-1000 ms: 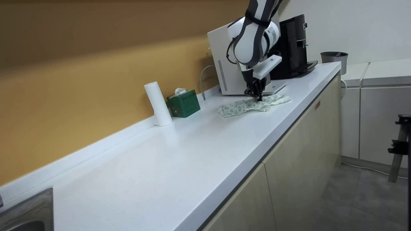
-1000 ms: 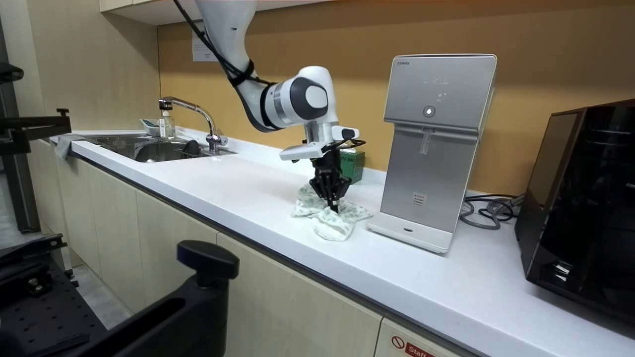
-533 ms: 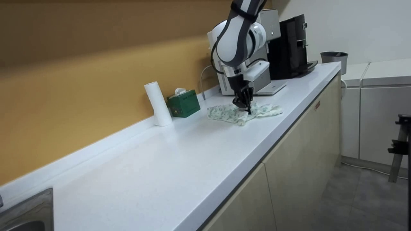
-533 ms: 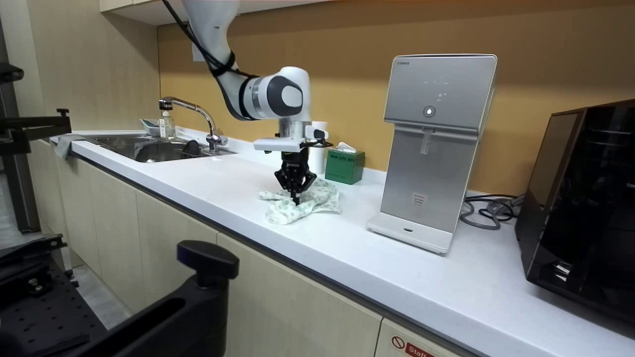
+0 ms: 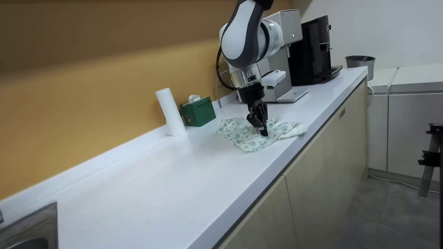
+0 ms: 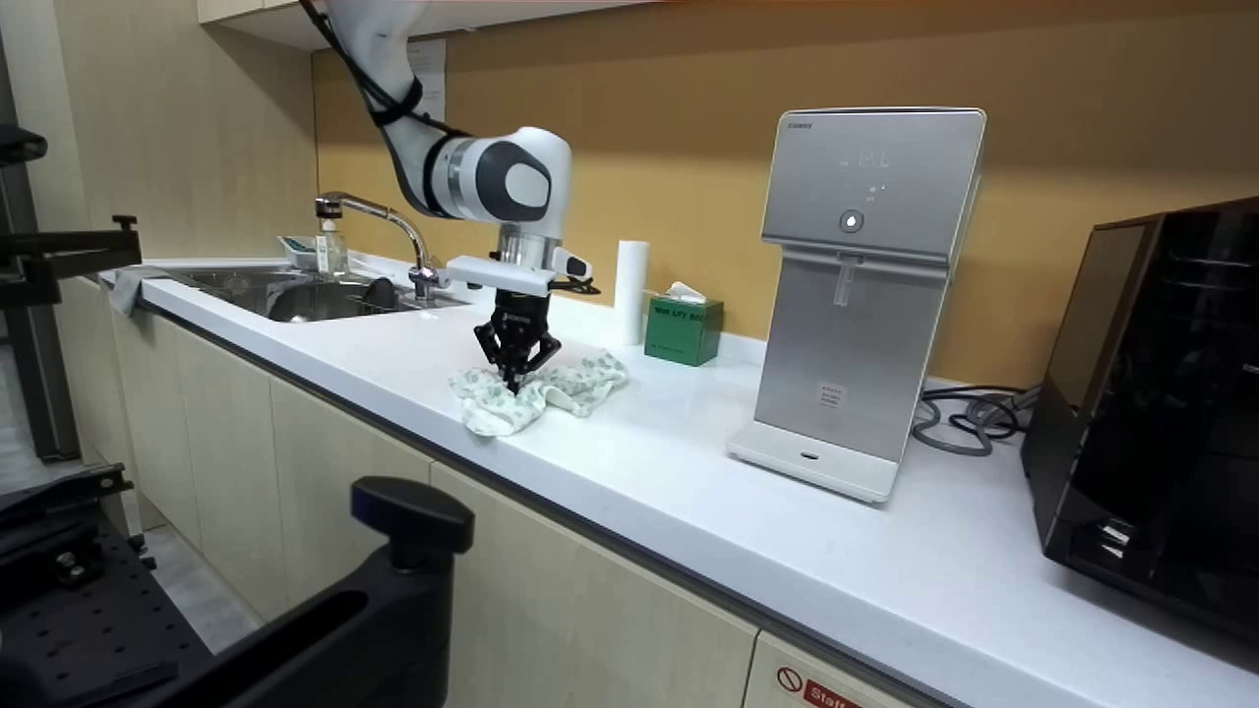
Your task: Use the towel to wipe the counter.
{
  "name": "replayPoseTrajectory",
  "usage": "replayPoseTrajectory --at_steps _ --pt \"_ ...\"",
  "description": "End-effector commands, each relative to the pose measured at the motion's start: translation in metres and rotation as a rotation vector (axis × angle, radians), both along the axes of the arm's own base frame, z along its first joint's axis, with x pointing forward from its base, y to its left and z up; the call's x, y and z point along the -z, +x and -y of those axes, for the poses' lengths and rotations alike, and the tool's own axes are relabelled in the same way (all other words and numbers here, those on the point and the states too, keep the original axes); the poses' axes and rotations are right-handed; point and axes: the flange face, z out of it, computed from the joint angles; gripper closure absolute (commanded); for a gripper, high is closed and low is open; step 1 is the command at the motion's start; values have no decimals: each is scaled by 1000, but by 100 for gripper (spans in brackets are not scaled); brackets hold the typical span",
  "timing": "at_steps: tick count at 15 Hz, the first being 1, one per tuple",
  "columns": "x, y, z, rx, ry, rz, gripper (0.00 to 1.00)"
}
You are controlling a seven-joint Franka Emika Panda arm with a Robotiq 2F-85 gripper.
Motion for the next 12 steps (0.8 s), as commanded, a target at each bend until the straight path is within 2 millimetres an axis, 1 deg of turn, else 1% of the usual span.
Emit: replayPoseTrajectory --at_steps 1,3,5,6,7,9,10,12 --pt "28 -6 10 70 -19 -7 99" --pt "27 7 32 149 -50 60 99" --pt "27 17 65 232 -81 113 99" --pt "26 20 88 276 -95 136 99" --pt "26 23 107 322 -105 156 99" --pt "24 24 151 413 -129 192 99" --pt "22 23 175 458 -143 207 99" --pt "19 19 216 547 -174 234 99"
